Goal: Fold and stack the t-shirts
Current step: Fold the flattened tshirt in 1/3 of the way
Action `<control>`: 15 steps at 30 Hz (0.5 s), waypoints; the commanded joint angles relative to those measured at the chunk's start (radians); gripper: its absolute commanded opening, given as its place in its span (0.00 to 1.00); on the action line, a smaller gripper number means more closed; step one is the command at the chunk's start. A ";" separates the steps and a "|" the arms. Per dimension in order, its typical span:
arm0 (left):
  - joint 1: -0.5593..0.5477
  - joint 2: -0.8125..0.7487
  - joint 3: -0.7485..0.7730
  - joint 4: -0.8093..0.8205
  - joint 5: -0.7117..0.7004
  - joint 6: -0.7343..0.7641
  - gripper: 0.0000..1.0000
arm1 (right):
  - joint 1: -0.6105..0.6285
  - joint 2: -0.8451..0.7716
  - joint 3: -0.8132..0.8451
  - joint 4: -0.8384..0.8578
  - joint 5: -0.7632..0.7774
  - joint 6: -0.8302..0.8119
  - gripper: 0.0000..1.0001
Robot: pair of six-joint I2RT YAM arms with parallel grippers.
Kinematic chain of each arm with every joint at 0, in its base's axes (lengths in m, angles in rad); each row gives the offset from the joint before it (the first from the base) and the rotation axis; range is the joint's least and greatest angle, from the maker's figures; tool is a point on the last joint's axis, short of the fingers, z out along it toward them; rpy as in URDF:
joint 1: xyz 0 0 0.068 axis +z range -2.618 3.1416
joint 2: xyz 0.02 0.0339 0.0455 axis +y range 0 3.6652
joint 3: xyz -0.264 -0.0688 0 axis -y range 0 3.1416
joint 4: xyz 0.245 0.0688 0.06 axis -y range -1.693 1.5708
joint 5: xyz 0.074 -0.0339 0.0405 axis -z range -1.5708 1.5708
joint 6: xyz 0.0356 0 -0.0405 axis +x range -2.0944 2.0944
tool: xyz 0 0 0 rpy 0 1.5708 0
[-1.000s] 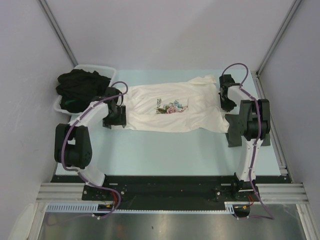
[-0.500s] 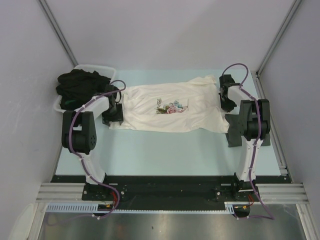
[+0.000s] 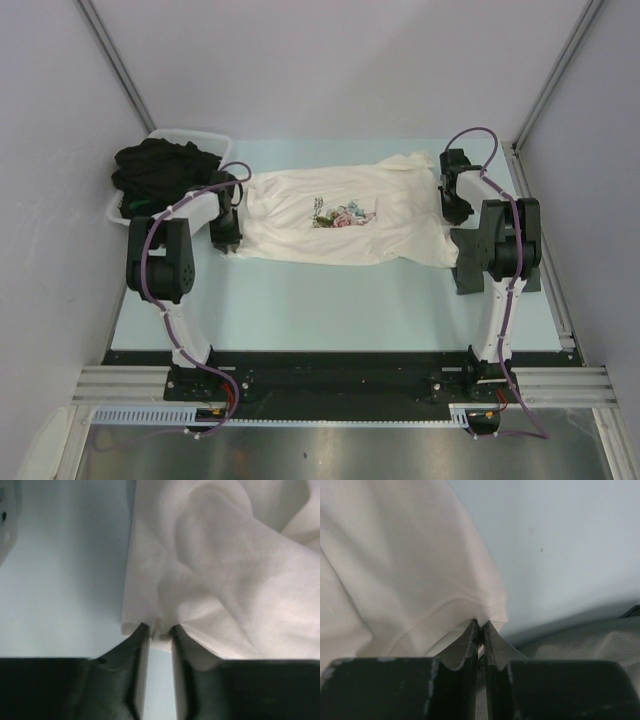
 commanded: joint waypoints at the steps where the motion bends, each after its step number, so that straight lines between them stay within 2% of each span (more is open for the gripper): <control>1: 0.031 0.016 -0.015 -0.040 -0.064 -0.007 0.18 | -0.010 -0.027 0.021 -0.059 0.013 0.012 0.11; 3: 0.043 0.003 -0.044 -0.049 -0.088 -0.001 0.11 | -0.014 -0.036 0.021 -0.061 0.019 0.014 0.11; 5: 0.057 -0.021 -0.062 -0.050 -0.104 0.005 0.08 | -0.019 -0.039 0.021 -0.064 0.031 0.015 0.10; 15: 0.109 -0.075 -0.096 -0.110 -0.184 0.007 0.06 | 0.001 -0.062 0.019 -0.084 0.036 0.023 0.08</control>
